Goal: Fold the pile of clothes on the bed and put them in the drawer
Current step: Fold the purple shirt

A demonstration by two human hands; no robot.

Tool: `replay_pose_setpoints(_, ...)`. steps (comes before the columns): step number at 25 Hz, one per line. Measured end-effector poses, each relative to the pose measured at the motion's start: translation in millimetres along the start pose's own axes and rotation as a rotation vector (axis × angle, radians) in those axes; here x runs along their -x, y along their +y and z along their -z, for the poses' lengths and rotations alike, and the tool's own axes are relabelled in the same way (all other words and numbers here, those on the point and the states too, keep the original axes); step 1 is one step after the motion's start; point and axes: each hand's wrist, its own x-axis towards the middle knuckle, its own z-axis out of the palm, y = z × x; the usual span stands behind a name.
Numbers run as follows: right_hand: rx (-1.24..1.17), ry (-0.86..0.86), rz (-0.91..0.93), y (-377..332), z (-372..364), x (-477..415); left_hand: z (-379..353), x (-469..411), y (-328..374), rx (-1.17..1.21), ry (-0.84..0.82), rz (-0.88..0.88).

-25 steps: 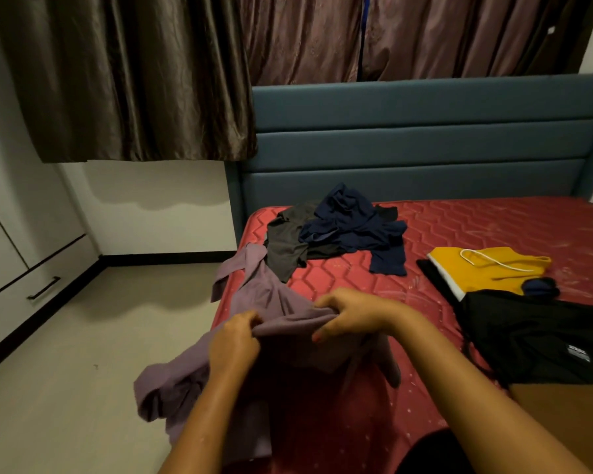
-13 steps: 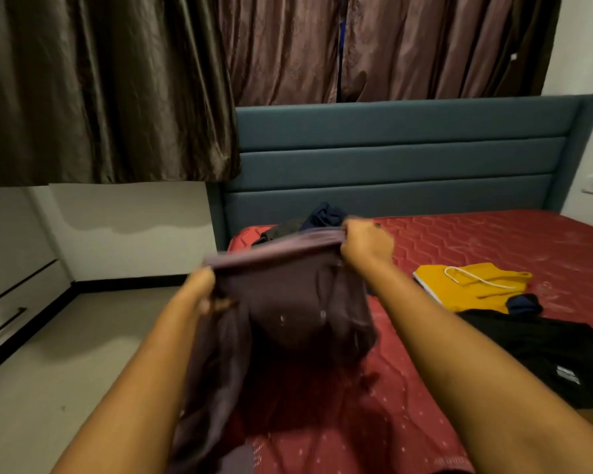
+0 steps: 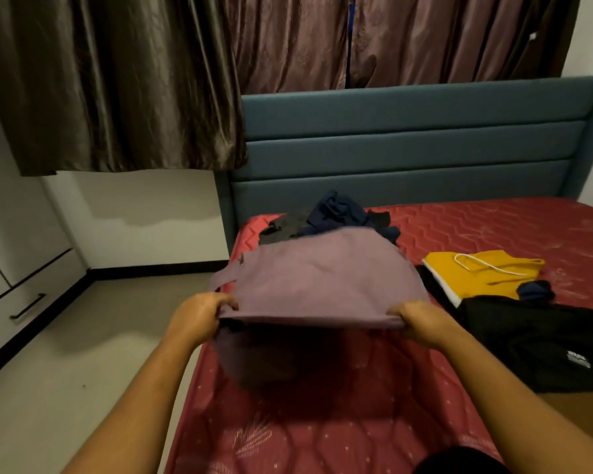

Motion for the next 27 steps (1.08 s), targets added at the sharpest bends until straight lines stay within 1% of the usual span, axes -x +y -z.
replay_pose_setpoints(1,0.023,-0.154,-0.015,0,-12,10,-10,10,-5,-0.129,-0.055,0.003)
replay_pose_setpoints(2,0.039,-0.255,-0.034,-2,-23,20,-17,20,-8,-0.213,-0.060,0.019)
replay_pose_setpoints(4,0.017,-0.361,-0.063,-4,-38,34,-27,37,-12,-0.264,0.014,0.073)
replay_pose_setpoints(6,-0.021,-0.417,-0.100,-5,-45,37,-32,46,-20,-0.252,0.130,0.158)
replay_pose_setpoints(7,-0.013,-0.428,-0.123,-5,-45,36,-31,49,-24,-0.232,0.167,0.236)
replay_pose_setpoints(9,0.045,-0.459,-0.169,-6,-41,36,-25,55,-34,-0.207,0.208,0.385)
replay_pose_setpoints(12,0.103,-0.491,-0.229,4,-42,46,-14,72,-52,-0.249,0.289,0.505)
replay_pose_setpoints(13,0.115,-0.512,-0.248,7,-46,50,-12,79,-59,-0.260,0.279,0.549)
replay_pose_setpoints(15,0.131,-0.549,-0.274,5,-57,57,-14,92,-73,-0.280,0.206,0.633)
replay_pose_setpoints(18,0.153,-0.571,-0.301,-11,-71,63,-12,107,-90,-0.312,0.027,0.664)
replay_pose_setpoints(19,0.172,-0.581,-0.312,-16,-73,63,-11,109,-92,-0.307,-0.036,0.646)
replay_pose_setpoints(21,0.172,-0.623,-0.328,-25,-74,62,-12,113,-87,-0.311,-0.158,0.554)
replay_pose_setpoints(23,0.100,-0.631,-0.310,-32,-76,56,-16,113,-70,-0.318,-0.227,0.446)
replay_pose_setpoints(25,0.036,-0.598,-0.248,-41,-76,50,-26,111,-48,-0.309,-0.283,0.390)
replay_pose_setpoints(27,-0.007,-0.548,-0.188,-47,-76,46,-45,106,-25,-0.241,-0.360,0.319)
